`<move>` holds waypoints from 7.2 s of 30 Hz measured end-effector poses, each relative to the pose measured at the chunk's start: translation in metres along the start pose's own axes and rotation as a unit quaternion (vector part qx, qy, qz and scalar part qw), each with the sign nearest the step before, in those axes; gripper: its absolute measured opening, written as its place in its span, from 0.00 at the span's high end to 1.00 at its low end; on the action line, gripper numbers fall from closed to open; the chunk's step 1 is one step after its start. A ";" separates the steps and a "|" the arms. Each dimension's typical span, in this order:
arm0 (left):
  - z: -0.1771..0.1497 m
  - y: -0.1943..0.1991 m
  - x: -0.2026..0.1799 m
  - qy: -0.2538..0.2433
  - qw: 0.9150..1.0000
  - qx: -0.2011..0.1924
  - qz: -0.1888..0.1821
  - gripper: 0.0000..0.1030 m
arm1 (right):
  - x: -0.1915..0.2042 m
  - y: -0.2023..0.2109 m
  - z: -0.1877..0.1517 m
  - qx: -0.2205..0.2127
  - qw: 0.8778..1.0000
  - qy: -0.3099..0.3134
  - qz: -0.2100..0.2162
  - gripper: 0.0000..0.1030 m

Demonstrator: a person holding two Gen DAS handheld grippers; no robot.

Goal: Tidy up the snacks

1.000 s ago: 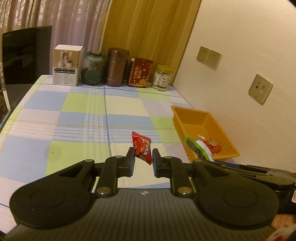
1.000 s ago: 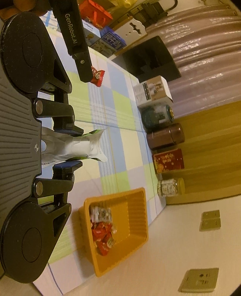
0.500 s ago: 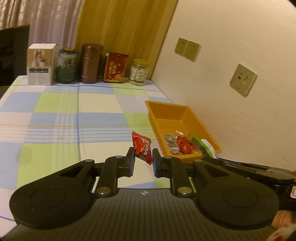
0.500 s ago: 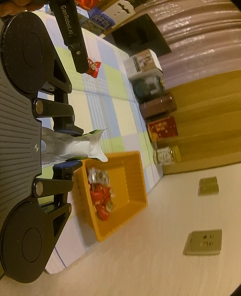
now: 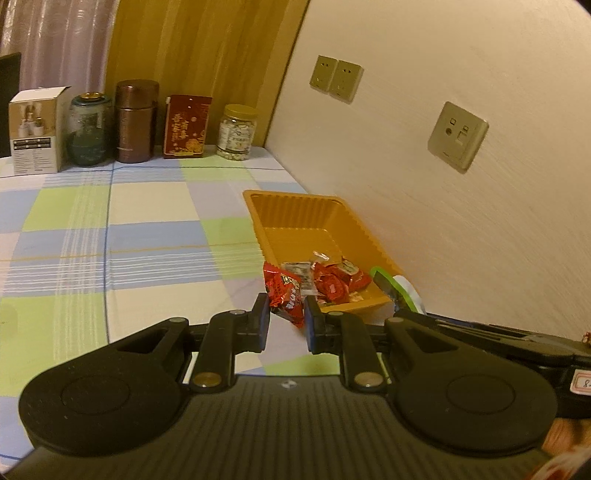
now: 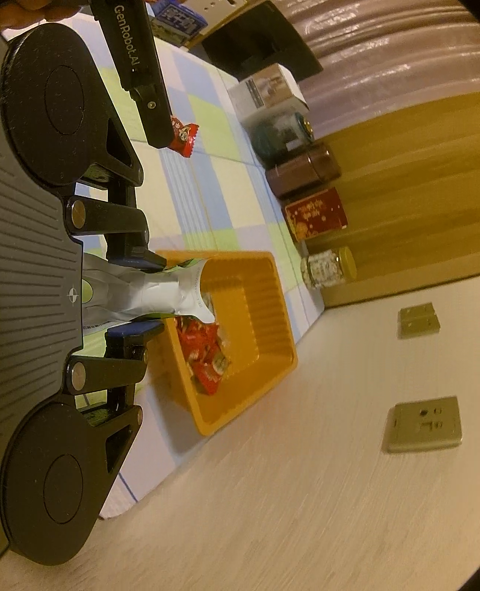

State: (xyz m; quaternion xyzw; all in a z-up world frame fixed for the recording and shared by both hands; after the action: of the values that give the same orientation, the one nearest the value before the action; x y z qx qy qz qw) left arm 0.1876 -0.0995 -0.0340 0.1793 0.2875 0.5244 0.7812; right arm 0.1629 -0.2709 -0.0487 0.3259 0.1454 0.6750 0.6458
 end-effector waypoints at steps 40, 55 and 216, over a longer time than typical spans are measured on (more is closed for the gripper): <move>0.036 -0.105 -0.035 -0.025 0.998 0.031 -0.040 0.83 | -0.065 -0.055 0.056 -0.010 0.999 -0.018 -0.029 0.71; 0.060 -0.162 -0.027 -0.034 0.998 0.048 -0.033 0.83 | -0.066 -0.106 0.083 0.007 1.000 -0.015 -0.019 0.71; -0.066 0.124 -0.024 -0.040 0.995 0.005 0.092 0.00 | -0.006 0.149 -0.055 -0.011 0.998 0.014 -0.060 0.22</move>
State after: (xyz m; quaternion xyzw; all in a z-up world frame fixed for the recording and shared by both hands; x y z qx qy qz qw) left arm 0.0492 -0.0754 -0.0065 0.2299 0.2413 0.5846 0.7397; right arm 0.0129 -0.2824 0.0010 0.3001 0.1657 0.6414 0.6864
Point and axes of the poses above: each gripper's, at about its wrist camera, not at the fingertips, and y roughly against the way its jaws point, x to its left, z to its top, the point moved 6 cm from there along -y, roughly the way its jaws point
